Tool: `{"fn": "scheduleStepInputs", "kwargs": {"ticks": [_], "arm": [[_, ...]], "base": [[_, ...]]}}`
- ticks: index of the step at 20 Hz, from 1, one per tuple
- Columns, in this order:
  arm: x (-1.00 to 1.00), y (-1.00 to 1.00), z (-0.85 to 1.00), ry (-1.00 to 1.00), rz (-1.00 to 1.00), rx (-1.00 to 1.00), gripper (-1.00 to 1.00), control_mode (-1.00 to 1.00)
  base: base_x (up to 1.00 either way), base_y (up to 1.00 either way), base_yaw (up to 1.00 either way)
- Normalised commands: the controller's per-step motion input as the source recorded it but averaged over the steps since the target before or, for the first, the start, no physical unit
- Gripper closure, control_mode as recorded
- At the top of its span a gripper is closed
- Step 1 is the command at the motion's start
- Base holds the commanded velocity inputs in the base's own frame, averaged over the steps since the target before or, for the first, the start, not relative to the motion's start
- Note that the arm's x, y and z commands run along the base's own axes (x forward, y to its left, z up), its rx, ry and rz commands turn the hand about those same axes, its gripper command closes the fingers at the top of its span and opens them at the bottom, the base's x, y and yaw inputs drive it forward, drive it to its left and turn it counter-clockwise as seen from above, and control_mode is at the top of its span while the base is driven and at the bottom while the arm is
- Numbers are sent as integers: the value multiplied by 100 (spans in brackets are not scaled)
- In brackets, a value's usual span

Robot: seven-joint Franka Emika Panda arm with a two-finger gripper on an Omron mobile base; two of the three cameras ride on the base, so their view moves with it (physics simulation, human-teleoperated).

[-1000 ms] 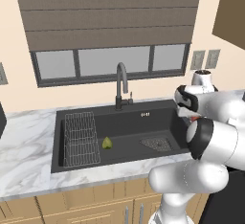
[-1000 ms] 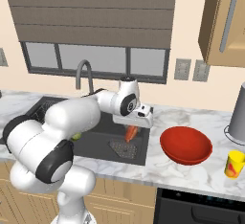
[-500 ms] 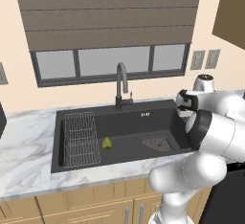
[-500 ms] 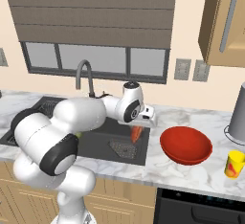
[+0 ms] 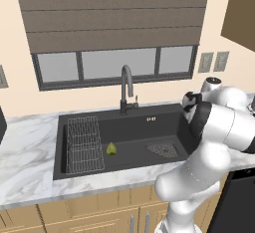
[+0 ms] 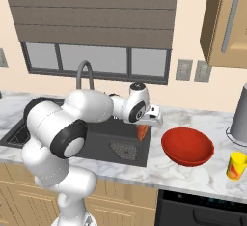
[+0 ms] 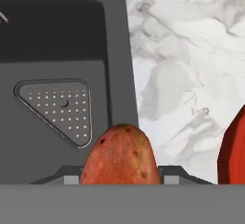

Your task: Remove the sweet potato and lemon wedge from the sink. Then move the bowl and cup from the counter to the sink for washing.

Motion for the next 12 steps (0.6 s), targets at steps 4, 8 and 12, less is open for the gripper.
{"fn": "scheduleStepInputs", "kwargs": {"ticks": [4,8,12], "arm": [[32,-17,-9,-3,4,0,100,-100],[32,-18,-10,0,3,0,100,-100],[33,-19,-11,0,3,0,100,-100]], "base": [[0,0,0],[0,0,0],[0,0,0]]}}
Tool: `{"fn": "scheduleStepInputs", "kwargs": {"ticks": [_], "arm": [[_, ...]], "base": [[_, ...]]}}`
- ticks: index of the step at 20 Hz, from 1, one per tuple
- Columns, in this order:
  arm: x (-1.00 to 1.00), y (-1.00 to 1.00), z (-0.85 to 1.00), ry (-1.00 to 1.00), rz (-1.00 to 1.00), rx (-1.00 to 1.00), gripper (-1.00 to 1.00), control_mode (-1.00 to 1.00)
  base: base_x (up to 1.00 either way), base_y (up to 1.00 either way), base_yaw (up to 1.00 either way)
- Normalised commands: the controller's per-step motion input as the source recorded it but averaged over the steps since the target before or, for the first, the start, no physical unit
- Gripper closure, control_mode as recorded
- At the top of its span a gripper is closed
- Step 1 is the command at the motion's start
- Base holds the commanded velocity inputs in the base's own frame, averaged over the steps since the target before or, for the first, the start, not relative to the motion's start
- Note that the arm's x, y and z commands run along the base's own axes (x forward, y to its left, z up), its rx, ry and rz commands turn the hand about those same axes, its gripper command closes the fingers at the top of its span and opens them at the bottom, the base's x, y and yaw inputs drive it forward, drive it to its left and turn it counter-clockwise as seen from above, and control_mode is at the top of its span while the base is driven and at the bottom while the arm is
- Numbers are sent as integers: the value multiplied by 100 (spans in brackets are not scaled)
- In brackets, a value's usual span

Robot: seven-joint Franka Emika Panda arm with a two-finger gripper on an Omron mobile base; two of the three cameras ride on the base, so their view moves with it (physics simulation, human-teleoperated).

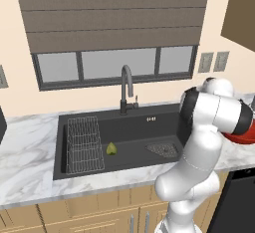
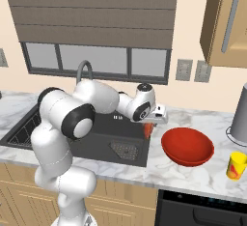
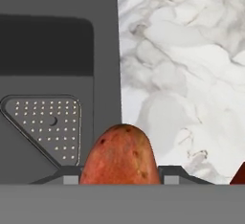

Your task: Remove the sweet potato and lemon wedge from the sink. Then move the bowl and cup from the counter to the sink for washing.

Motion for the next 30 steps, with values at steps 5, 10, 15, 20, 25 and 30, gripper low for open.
{"fn": "scheduleStepInputs", "kwargs": {"ticks": [5,10,15,20,25,30], "arm": [[36,-19,-11,0,3,0,100,-100],[34,-21,-12,0,3,0,100,-100],[27,-24,-14,0,3,0,100,-100],[24,-21,-18,0,2,-1,100,-100],[29,-19,-18,0,2,0,100,-100],[32,-17,-19,0,3,0,100,-100]], "base": [[0,0,0],[0,0,0],[0,0,0],[0,0,0],[0,0,0],[0,0,0]]}}
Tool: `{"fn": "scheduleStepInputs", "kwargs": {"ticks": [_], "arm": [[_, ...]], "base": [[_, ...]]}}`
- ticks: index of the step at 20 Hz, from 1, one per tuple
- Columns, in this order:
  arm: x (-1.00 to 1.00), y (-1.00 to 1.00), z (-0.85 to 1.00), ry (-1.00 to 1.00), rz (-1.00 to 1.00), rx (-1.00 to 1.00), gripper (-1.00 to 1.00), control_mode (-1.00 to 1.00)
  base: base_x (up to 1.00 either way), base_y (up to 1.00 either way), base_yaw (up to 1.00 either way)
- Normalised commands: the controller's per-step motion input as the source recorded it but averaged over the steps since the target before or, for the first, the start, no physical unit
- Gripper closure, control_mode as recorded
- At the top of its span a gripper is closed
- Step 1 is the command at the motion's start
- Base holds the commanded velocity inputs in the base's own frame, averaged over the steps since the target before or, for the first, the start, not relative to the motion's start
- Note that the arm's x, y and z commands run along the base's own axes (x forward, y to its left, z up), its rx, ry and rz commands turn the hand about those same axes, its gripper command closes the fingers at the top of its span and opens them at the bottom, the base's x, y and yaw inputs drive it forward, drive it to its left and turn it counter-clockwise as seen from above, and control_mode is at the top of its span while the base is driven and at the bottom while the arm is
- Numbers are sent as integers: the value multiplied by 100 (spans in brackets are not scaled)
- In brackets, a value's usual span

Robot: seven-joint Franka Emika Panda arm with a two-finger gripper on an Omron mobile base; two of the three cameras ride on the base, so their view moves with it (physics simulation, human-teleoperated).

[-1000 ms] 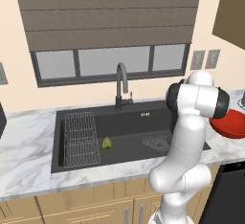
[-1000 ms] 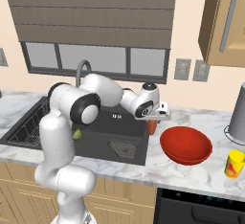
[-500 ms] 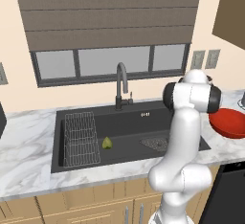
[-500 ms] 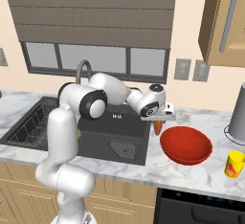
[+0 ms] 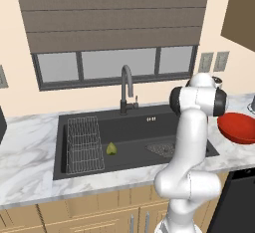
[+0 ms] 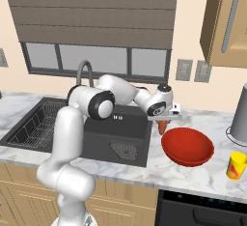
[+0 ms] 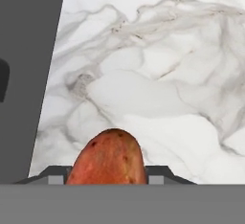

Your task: Remove the sweet potato and lemon wedge from the sink. Then move the bowl and cup from the counter to the sink for washing.

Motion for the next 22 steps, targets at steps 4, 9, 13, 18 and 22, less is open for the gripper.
{"fn": "scheduleStepInputs", "kwargs": {"ticks": [4,9,13,18,22], "arm": [[30,-18,-20,1,2,0,100,-100],[15,-24,-16,1,0,-1,100,-100],[2,-30,-15,4,0,0,100,-100],[-1,-26,-18,7,0,0,100,-100],[-1,-24,-18,6,0,-1,100,-100]], "base": [[0,0,0],[0,0,0],[0,0,0],[0,0,0],[0,0,0]]}}
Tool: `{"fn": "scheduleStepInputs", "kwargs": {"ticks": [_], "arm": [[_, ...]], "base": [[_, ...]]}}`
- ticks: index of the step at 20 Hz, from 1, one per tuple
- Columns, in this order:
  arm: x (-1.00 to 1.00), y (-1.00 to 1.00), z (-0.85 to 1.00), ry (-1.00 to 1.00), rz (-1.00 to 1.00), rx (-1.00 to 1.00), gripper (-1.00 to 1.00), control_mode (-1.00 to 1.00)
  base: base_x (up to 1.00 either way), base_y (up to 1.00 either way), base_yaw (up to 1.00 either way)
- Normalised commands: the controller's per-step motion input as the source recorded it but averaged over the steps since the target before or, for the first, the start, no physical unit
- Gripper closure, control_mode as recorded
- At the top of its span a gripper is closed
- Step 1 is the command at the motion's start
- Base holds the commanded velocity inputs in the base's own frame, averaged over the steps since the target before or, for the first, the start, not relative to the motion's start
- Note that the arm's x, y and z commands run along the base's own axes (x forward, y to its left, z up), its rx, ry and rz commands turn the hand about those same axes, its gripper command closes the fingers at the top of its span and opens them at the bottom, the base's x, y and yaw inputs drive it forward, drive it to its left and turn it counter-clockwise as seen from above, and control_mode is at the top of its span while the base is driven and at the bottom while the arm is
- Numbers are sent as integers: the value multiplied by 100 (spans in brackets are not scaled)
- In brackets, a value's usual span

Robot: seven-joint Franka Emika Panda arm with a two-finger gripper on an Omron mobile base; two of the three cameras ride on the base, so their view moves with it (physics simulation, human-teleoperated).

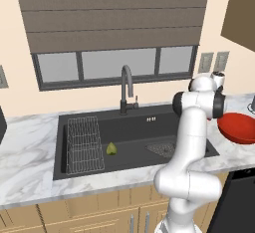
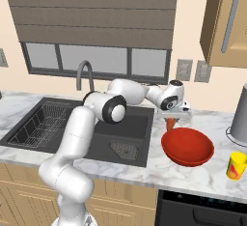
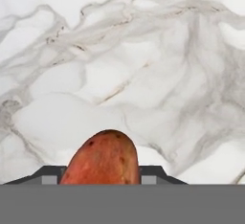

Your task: Remove the sweet potato and lemon wedge from the sink. Then move the bowl and cup from the counter to the sink for washing.

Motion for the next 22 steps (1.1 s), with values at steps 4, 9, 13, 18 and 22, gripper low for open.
{"fn": "scheduleStepInputs", "kwargs": {"ticks": [4,9,13,18,22], "arm": [[0,-27,-17,2,0,-2,100,-100],[0,-32,-15,0,0,0,100,-100],[-3,-30,-14,0,0,0,100,-100],[-11,-15,-17,1,0,0,100,-100],[-9,-1,-22,2,0,0,100,-100]], "base": [[0,0,0],[0,0,0],[0,0,0],[0,0,0],[0,0,0]]}}
